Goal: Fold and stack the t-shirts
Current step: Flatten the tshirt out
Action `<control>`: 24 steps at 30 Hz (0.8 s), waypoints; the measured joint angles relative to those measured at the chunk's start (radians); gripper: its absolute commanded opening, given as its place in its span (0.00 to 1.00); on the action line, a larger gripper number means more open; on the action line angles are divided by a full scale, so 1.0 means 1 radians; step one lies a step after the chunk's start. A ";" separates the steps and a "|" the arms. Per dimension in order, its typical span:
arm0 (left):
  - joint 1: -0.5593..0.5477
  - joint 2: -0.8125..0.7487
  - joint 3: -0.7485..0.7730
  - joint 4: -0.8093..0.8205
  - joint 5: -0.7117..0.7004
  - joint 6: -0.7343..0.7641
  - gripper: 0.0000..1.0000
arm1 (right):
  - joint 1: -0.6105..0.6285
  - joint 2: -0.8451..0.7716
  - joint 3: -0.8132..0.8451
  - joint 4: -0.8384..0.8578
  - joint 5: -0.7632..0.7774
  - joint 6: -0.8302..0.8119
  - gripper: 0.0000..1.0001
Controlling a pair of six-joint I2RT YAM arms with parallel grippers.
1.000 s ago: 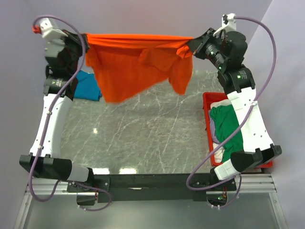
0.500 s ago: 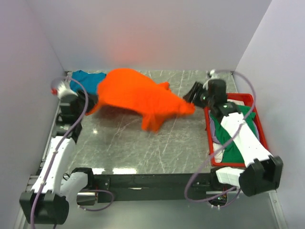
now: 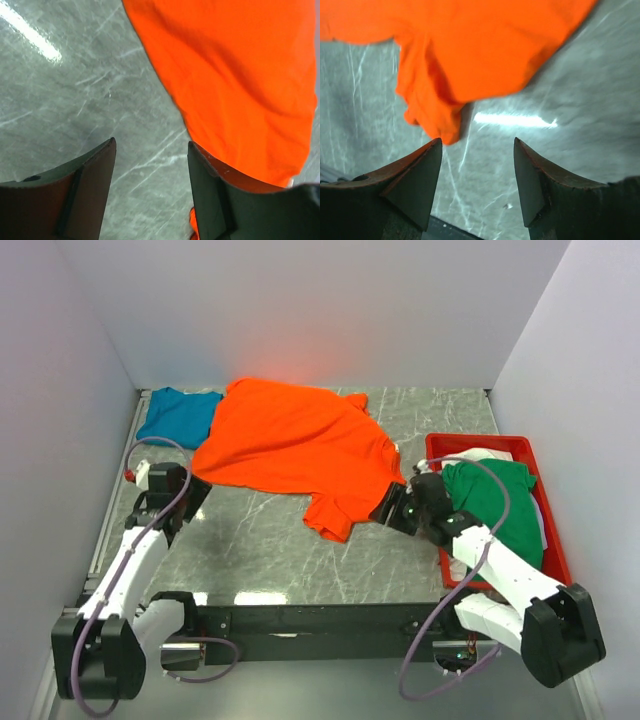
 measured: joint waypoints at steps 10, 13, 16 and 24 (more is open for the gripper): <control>0.050 0.377 0.224 0.066 -0.063 -0.058 0.57 | 0.158 0.081 -0.055 0.167 0.042 0.156 0.63; 0.077 0.481 0.277 0.087 -0.085 -0.064 0.52 | 0.158 0.084 -0.067 0.185 0.073 0.169 0.63; 0.102 0.600 0.329 0.105 -0.097 -0.057 0.51 | 0.158 0.076 -0.085 0.190 0.099 0.174 0.63; 0.111 0.834 0.461 0.111 -0.144 0.005 0.51 | 0.076 0.056 -0.105 0.200 0.126 0.171 0.62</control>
